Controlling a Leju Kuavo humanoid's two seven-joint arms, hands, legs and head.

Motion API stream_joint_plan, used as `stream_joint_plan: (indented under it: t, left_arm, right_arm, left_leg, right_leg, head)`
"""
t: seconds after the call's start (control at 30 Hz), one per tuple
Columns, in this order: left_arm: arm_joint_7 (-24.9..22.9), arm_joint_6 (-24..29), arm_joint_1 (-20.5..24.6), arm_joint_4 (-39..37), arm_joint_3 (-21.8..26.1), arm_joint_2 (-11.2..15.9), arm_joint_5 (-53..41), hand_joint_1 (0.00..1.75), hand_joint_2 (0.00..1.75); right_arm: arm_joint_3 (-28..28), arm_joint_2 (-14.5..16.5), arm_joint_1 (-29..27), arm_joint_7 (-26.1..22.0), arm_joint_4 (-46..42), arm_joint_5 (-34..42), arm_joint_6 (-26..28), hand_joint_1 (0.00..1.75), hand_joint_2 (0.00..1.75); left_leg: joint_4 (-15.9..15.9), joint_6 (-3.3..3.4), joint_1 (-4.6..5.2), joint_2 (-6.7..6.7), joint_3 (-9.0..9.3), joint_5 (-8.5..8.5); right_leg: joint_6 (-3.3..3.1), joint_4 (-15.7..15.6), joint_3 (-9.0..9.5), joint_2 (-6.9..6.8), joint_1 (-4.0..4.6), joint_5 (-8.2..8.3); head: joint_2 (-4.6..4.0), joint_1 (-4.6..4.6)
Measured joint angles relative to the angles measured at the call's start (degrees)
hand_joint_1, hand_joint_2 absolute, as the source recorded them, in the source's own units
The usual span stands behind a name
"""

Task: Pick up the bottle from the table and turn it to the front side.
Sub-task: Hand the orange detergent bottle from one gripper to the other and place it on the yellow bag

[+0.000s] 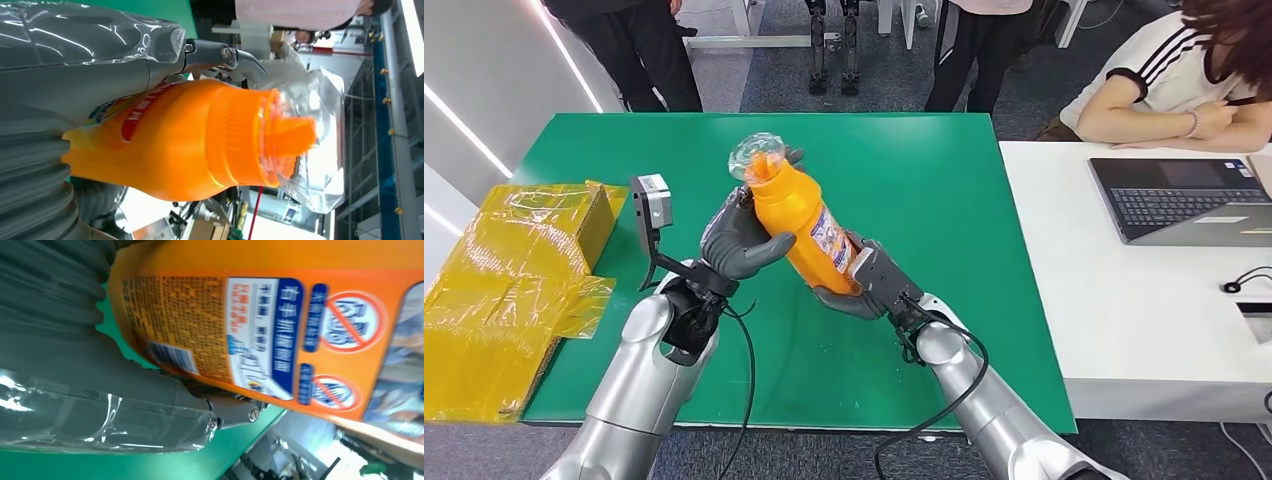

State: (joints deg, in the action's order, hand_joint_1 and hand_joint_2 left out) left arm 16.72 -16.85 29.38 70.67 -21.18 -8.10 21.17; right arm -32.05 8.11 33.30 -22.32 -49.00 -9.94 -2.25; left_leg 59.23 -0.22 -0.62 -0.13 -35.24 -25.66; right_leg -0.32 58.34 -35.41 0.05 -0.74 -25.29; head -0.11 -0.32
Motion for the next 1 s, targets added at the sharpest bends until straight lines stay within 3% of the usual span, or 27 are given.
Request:
stream_joint_plan:
  t: [0.13, 0.33, 0.63, 0.67, 0.7, 0.8, 0.83, 1.0]
  left_arm:
    - [1.1, 3.0, 0.9, -0.2, -1.9, -0.9, -2.7, 0.00, 1.75]
    - [6.4, 15.8, 3.3, -1.5, -5.3, -1.2, -17.1, 0.00, 1.75]
    - [7.3, 24.5, 4.4, -3.8, -7.8, -1.2, -27.1, 0.03, 1.75]
    - [7.3, 26.0, 4.6, -4.4, -8.0, -1.2, -28.9, 0.10, 1.75]
    - [7.4, 27.3, 4.7, -5.2, -8.3, -1.2, -30.7, 0.28, 1.75]
    - [7.4, 28.9, 5.2, -7.6, -8.6, -1.3, -33.7, 1.50, 1.75]
    - [7.4, 28.7, 5.3, -8.2, -8.6, -1.3, -33.9, 1.75, 1.75]
    - [7.3, 27.3, 5.9, -10.2, -8.6, -1.6, -33.1, 1.75, 1.75]
  right_arm:
    - [0.0, 0.0, -0.3, 0.6, -0.4, -0.8, 0.8, 1.75, 1.75]
    - [0.0, 0.0, -0.7, 1.8, -1.5, -1.6, 0.7, 1.75, 1.75]
    - [0.1, 0.0, -0.5, 2.0, -1.9, -1.3, 0.1, 1.75, 1.75]
    - [0.1, 0.0, -0.4, 2.1, -1.9, -1.3, 0.0, 1.75, 1.75]
    - [0.1, 0.0, -0.3, 2.2, -1.9, -1.2, -0.1, 1.75, 1.75]
    - [0.2, 0.0, 0.2, 2.5, -1.5, -1.0, -0.2, 1.75, 1.75]
    - [0.3, 0.0, 0.3, 2.6, -1.3, -1.0, -0.2, 1.75, 1.75]
    - [0.4, 0.0, 0.4, 2.8, -0.5, -0.8, -0.3, 1.75, 1.75]
  left_leg:
    - [0.0, 0.00, 0.00, 0.03, 0.00, 0.00]
    - [0.0, 0.00, 0.00, 0.03, 0.00, 0.00]
    - [0.0, 0.00, 0.00, 0.03, -0.01, 0.00]
    - [0.0, 0.00, 0.00, 0.03, -0.01, 0.00]
    - [0.0, 0.00, 0.00, 0.03, -0.01, 0.00]
    - [0.0, 0.00, 0.00, 0.03, -0.01, 0.00]
    - [0.0, 0.00, 0.00, 0.02, -0.01, 0.00]
    - [0.0, 0.00, 0.00, 0.00, -0.03, 0.00]
  right_leg:
    - [0.00, 0.0, 0.00, 0.02, 0.00, 0.00]
    - [0.00, 0.0, 0.00, 0.03, 0.00, 0.00]
    - [0.00, 0.0, 0.00, 0.02, 0.00, 0.00]
    - [0.00, 0.0, 0.00, 0.02, 0.00, 0.00]
    - [0.00, 0.0, 0.00, 0.02, 0.00, 0.00]
    - [0.00, 0.0, 0.00, 0.02, 0.00, 0.01]
    - [0.00, 0.0, 0.01, 0.01, 0.00, 0.01]
    - [0.00, 0.0, 0.00, 0.01, 0.00, 0.01]
  head:
    - [0.00, 0.00]
    - [0.00, -0.01]
    - [0.00, -0.01]
    - [0.00, 0.00]
    - [0.00, 0.00]
    - [0.00, -0.01]
    - [0.00, -0.01]
    - [0.00, -0.01]
